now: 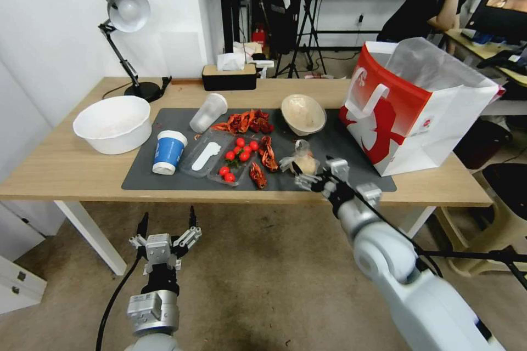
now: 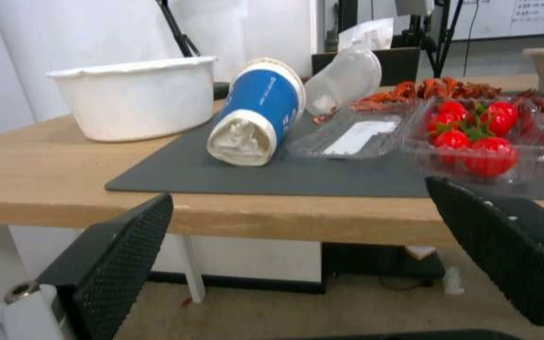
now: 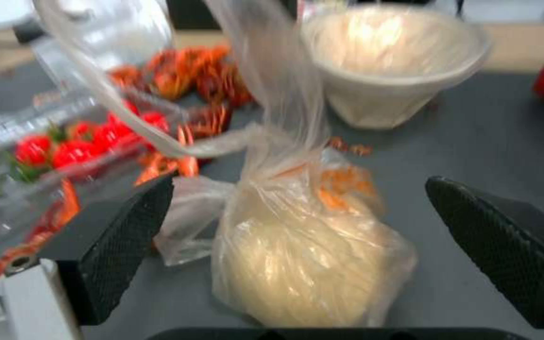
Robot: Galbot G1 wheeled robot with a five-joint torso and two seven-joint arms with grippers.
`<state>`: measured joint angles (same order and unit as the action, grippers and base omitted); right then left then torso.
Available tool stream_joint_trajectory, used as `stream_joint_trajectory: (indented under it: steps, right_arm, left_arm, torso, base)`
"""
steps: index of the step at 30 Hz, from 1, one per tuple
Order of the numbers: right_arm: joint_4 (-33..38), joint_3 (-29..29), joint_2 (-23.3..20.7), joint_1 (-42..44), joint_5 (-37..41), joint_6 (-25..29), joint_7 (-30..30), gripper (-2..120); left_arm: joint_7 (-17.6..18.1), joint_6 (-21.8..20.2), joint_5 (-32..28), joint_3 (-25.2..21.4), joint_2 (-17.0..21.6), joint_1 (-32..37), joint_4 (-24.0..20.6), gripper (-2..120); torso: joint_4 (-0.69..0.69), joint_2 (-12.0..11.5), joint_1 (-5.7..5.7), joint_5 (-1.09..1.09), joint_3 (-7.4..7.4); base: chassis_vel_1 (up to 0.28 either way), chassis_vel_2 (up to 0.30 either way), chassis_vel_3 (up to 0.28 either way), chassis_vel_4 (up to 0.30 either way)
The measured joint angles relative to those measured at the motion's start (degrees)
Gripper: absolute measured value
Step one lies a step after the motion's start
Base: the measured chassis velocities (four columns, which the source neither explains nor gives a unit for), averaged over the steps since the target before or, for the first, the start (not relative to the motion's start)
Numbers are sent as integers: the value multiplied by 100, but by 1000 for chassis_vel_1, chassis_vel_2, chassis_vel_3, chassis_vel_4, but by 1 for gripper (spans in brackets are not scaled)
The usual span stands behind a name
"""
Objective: Pick up the trash from the table and place it into the takeout bag.
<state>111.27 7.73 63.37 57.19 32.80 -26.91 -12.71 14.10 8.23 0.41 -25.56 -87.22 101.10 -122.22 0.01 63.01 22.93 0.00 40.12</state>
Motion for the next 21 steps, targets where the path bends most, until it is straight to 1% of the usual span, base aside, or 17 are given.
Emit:
stream_joint_trajectory:
  steps: [2,3,4,6,10,14,20,21]
  right_arm:
    - [-91,-72,-6,-190,122,-311,-11,100]
    - [-91,-72,-6,-190,122,-311,-11,100]
    - [-118,-117,-7,-283,209,-526,-37,100]
    - [-182,-193,-3,-415,259,-760,-68,100]
    - [-306,-291,25,-581,261,-969,-97,100]
    - [-378,-343,48,-645,260,-1049,-115,100]
    - [-461,-342,57,-653,268,-1020,-110,100]
    - [-464,-335,52,-639,273,-996,-107,97]
  left_arm:
    - [0,0,3,-5,-11,4,12,100]
    - [0,0,3,-5,-11,4,12,100]
    - [-1,2,3,-16,-15,10,15,100]
    - [0,3,7,-41,-19,27,15,100]
    - [6,5,24,-54,-38,43,5,100]
    - [15,7,41,-59,-54,47,-7,100]
    - [21,13,55,-54,-78,50,-3,100]
    - [23,14,58,-53,-81,52,-3,100]
  torso:
    - [-1,0,0,-1,0]
    - [-1,0,0,-1,0]
    - [-1,0,0,-1,0]
    - [-1,0,0,-1,0]
    - [-1,0,0,0,0]
    - [-1,0,0,0,-1]
    - [-1,0,0,-1,-1]
    - [-1,1,0,-1,-1]
  base:
    - [0,0,0,0]
    - [0,0,0,0]
    - [0,0,0,0]
    - [0,0,0,0]
    - [0,0,0,0]
    - [0,0,0,0]
    - [0,0,0,0]
    - [0,0,0,0]
